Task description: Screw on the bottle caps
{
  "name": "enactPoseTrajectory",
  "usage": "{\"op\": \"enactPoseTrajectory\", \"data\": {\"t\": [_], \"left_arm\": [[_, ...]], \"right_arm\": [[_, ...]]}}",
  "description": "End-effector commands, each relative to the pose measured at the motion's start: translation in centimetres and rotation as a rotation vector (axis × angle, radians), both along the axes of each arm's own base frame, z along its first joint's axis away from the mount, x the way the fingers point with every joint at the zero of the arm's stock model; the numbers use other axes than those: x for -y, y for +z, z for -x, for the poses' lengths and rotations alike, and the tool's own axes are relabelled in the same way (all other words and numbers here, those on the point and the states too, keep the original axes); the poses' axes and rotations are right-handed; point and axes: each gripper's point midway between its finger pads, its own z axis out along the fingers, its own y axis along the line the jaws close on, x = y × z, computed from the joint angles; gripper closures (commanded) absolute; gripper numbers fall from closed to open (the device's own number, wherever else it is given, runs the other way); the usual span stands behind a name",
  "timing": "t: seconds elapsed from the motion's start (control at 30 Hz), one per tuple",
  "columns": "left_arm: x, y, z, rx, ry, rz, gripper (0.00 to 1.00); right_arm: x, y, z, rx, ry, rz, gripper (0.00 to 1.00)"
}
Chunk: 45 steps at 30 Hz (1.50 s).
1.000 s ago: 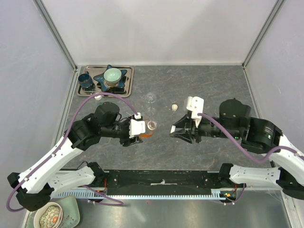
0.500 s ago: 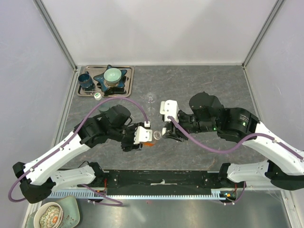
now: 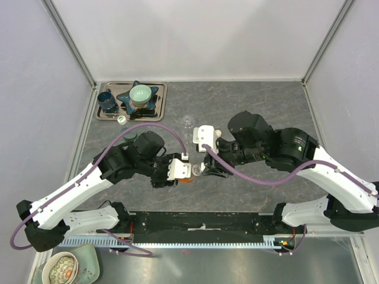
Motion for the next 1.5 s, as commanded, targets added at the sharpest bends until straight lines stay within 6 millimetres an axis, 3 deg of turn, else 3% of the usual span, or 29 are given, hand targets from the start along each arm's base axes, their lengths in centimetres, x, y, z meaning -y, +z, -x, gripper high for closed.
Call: {"op": "enactPoseTrajectory", "data": {"t": [0.0, 0.33, 0.7, 0.73, 0.83, 1.0, 1.23, 1.47], "left_arm": [[0.7, 2.2, -1.0, 0.071, 0.0, 0.043, 0.88], [0.5, 1.3, -1.4, 0.055, 0.041, -0.022, 0.88], [-0.1, 0.3, -1.8, 0.072, 0.072, -0.134, 0.87], [-0.4, -0.4, -1.8, 0.044, 0.091, -0.185, 0.87], [-0.2, -0.6, -1.9, 0.021, 0.115, -0.22, 0.92], [0.7, 0.6, -1.8, 0.026, 0.115, -0.159, 0.93], [1.3, 2.0, -2.7, 0.058, 0.166, -0.093, 0.96], [2.8, 6.1, -4.2, 0.136, 0.223, 0.056, 0.98]], "right_arm": [[0.2, -0.1, 0.6, -0.004, 0.021, 0.031, 0.85], [-0.7, 0.6, 1.3, -0.021, 0.041, 0.013, 0.82], [-0.9, -1.8, 0.6, -0.016, -0.009, 0.119, 0.81], [-0.8, -2.1, 0.7, -0.022, -0.01, 0.13, 0.82], [-1.1, -2.6, 0.6, -0.029, -0.017, 0.146, 0.81], [-1.1, -4.1, 0.3, -0.031, -0.053, 0.192, 0.83], [-2.4, -2.9, 0.5, -0.045, -0.063, 0.076, 0.86], [-4.6, -2.7, 2.3, -0.158, 0.014, 0.038, 0.84]]}}
